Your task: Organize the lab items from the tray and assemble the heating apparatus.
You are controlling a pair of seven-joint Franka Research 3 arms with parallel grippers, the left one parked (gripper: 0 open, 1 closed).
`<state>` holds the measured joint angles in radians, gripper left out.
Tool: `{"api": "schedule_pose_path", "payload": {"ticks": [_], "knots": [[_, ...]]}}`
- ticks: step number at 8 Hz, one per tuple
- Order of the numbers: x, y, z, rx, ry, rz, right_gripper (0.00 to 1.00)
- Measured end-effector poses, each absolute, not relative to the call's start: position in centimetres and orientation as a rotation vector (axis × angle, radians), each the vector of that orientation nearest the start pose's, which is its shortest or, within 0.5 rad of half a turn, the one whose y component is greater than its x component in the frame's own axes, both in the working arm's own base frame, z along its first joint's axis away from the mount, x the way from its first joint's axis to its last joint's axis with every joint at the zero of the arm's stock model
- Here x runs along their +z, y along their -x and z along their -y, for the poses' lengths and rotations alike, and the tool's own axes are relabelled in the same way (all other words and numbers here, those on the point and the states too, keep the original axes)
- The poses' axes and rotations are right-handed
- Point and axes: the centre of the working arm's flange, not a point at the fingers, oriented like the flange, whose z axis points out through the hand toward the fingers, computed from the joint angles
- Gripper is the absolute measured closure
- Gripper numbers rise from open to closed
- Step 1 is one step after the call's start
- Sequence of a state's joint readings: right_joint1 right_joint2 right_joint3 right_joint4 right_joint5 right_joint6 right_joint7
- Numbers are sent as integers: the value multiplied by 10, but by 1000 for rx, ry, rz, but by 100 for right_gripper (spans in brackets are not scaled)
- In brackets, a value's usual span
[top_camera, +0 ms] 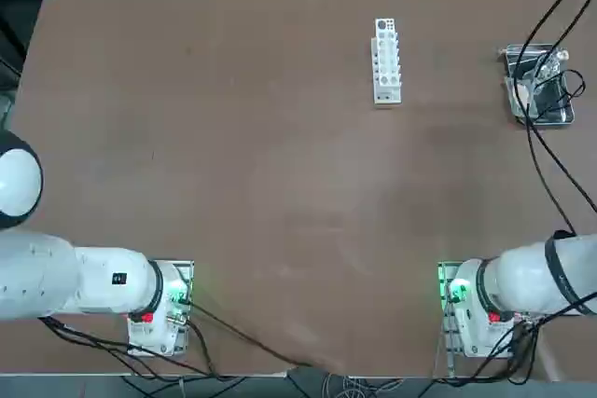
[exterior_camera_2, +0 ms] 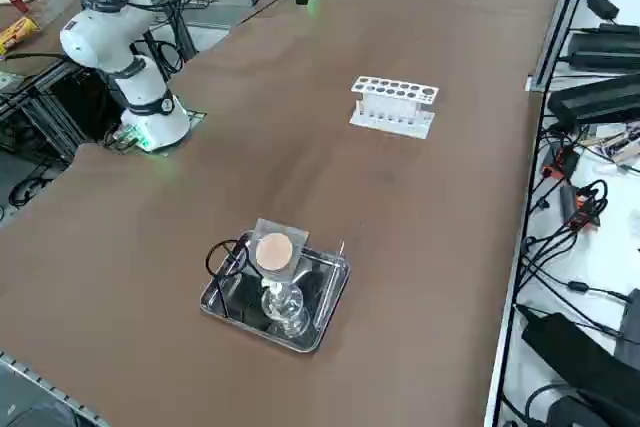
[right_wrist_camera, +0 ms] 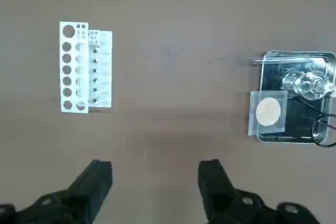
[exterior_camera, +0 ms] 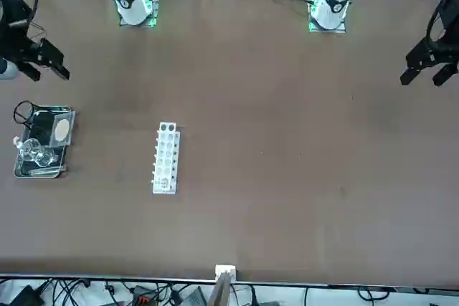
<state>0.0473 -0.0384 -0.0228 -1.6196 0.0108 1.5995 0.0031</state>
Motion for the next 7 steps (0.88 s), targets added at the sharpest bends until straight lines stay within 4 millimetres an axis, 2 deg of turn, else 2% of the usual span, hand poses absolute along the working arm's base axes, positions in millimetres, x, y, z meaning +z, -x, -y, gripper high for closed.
{"api": "schedule_pose_path", "payload": {"ticks": [5, 7], "knots": [[627, -548, -16, -44, 3129, 19, 0], [608, -558, -21, 8, 3130, 20, 0]]}}
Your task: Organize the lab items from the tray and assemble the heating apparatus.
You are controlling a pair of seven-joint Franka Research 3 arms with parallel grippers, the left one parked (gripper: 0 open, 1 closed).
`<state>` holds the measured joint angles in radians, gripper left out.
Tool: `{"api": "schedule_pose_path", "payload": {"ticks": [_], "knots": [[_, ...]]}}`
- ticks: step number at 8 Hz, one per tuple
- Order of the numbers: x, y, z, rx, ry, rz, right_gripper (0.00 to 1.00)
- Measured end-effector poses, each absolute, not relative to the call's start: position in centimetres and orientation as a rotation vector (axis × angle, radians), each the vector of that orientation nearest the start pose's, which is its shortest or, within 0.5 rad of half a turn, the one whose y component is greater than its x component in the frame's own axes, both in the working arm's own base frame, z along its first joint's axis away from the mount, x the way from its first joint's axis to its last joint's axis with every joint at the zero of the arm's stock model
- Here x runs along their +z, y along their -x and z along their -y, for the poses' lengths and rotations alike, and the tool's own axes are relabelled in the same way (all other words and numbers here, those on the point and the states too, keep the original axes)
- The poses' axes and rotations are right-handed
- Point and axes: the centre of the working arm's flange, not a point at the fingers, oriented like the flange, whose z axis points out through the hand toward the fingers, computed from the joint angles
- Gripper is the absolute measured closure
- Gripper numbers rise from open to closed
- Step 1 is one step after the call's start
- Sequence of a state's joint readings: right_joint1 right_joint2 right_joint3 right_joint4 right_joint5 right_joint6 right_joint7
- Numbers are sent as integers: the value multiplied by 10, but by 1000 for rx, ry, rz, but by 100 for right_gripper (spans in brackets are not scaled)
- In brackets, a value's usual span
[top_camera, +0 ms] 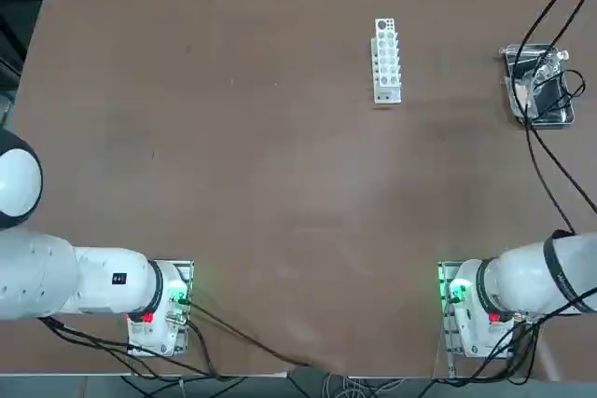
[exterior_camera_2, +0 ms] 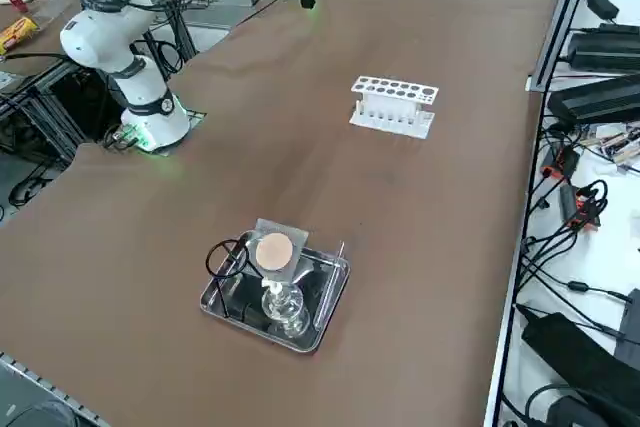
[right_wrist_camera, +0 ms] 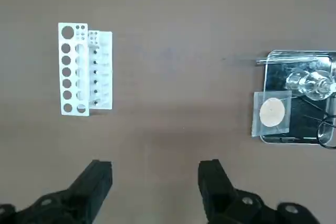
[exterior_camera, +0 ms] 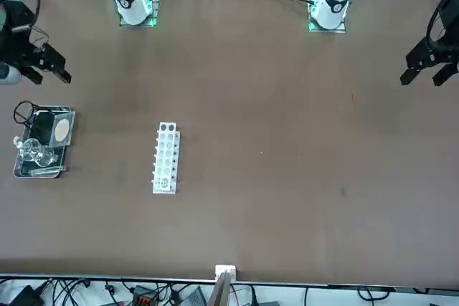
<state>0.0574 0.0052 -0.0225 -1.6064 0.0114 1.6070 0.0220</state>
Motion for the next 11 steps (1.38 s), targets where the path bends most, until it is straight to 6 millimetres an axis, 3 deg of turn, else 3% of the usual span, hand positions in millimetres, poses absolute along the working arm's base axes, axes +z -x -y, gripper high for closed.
{"api": "schedule_pose_path", "payload": {"ticks": [2, 4, 7, 11], "knots": [[584, -576, -18, 18, 3136, 82, 0], [560, -593, -8, 11, 3129, 353, 0], [514, -621, 41, -2, 3017, 930, 0], [432, -657, 108, -59, 2754, 1610, 0]]}}
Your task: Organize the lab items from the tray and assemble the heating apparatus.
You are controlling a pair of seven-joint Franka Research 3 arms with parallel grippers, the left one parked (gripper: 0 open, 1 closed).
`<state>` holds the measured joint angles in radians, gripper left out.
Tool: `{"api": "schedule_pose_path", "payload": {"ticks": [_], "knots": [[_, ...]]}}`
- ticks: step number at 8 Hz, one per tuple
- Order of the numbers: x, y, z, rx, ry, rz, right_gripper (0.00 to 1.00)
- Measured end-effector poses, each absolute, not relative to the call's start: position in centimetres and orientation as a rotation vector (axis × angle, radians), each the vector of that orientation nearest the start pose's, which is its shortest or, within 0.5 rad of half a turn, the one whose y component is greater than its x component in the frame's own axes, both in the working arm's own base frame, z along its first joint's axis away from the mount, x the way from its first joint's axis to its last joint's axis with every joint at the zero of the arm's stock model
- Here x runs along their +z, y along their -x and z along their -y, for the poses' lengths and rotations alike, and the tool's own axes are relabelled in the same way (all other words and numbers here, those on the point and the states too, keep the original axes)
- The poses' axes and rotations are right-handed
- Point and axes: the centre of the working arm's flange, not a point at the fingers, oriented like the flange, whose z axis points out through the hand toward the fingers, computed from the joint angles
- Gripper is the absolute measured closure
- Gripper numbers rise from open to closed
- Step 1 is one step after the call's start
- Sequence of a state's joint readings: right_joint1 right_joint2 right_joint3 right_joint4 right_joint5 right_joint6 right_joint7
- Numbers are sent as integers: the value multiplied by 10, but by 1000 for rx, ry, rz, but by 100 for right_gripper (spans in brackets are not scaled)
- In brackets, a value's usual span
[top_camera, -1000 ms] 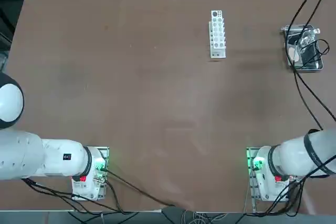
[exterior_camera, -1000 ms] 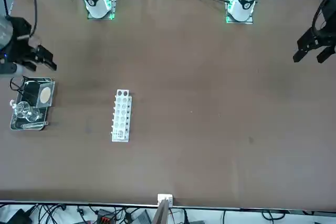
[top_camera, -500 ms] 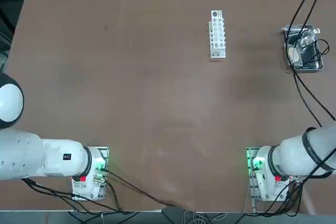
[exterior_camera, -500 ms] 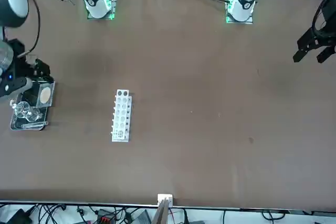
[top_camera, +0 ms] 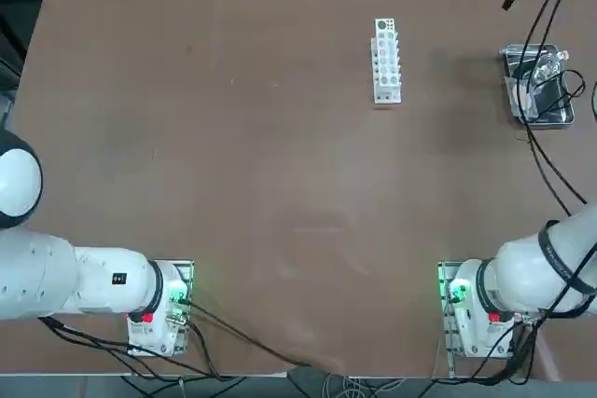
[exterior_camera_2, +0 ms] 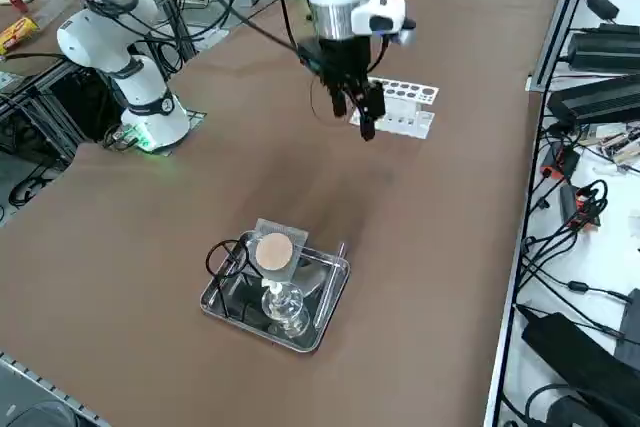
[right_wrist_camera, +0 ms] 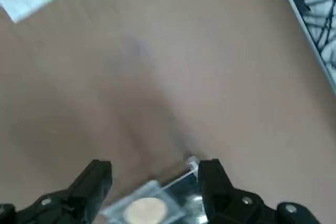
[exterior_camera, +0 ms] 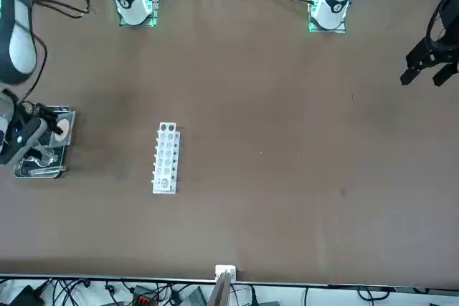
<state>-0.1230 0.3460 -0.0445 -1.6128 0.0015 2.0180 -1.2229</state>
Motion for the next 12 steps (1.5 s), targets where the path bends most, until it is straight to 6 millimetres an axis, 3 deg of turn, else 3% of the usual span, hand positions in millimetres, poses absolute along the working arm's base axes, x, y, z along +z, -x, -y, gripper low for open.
{"api": "schedule_pose_path", "payload": {"ticks": [2, 6, 12], "knots": [[390, -664, 137, -127, 2551, 1833, 0], [304, -654, 216, -326, 2228, 2029, 0], [242, -646, 247, -319, 2123, 2143, 0]]}}
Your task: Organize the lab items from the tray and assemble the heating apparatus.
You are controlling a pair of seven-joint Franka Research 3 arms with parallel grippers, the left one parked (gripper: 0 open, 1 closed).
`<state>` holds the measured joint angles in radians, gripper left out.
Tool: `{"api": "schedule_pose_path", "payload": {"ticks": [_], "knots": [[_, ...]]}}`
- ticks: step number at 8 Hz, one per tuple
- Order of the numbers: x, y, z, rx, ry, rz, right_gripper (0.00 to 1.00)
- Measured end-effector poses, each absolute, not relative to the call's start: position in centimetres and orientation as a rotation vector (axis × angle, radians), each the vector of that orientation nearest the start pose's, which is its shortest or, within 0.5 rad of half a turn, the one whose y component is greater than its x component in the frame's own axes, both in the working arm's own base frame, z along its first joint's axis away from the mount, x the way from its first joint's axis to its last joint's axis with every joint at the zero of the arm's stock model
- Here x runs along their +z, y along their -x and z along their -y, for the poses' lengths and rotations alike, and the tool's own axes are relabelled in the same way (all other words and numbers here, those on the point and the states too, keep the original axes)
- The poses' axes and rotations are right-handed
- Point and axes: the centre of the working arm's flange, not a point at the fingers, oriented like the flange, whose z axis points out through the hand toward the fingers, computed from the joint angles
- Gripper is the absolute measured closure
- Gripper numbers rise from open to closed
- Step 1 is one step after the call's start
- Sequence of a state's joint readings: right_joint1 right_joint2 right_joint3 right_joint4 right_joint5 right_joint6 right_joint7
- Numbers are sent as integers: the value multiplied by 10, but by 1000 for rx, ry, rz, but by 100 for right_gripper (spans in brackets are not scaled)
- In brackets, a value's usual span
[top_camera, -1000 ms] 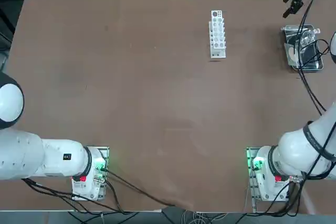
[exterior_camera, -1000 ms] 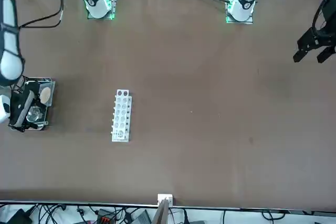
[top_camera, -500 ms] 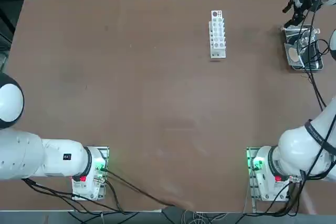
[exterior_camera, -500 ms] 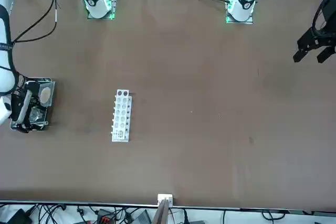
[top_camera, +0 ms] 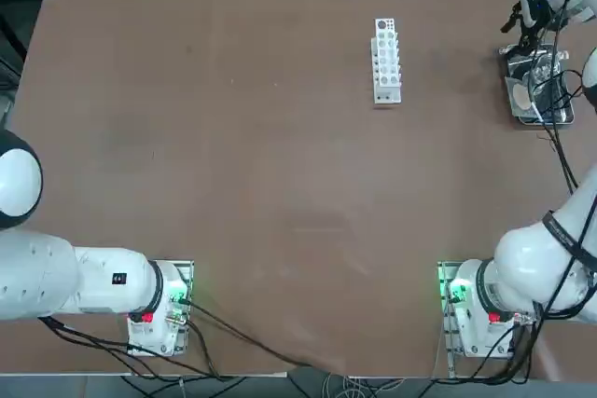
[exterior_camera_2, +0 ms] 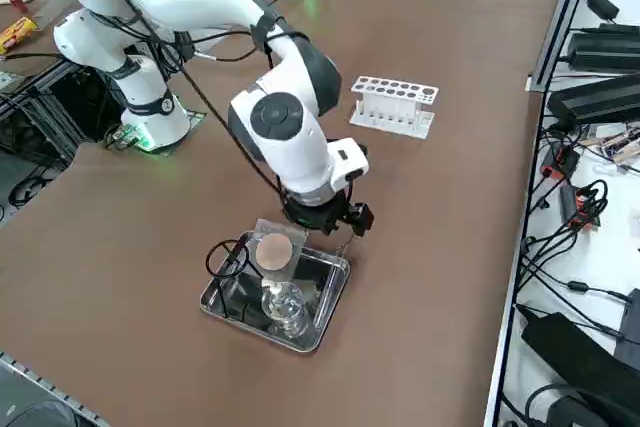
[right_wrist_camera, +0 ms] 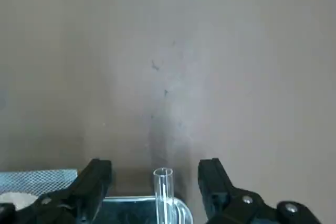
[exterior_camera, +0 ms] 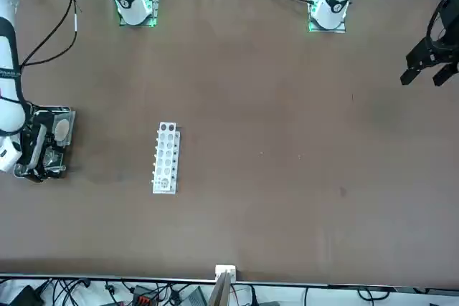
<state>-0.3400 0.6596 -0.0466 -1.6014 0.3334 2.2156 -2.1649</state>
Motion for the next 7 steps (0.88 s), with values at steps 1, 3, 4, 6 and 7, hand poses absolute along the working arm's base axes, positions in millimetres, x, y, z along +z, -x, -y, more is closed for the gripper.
{"api": "schedule_pose_path", "payload": {"ticks": [1, 3, 4, 6, 7], "knots": [[230, -645, 253, 336, -2271, -2304, 0], [218, -648, 259, 333, -2249, -2316, 3], [215, -648, 260, 332, -2245, -2315, 6], [210, -650, 261, 331, -2241, -2310, 11], [209, -650, 261, 331, -2240, -2309, 18]]}}
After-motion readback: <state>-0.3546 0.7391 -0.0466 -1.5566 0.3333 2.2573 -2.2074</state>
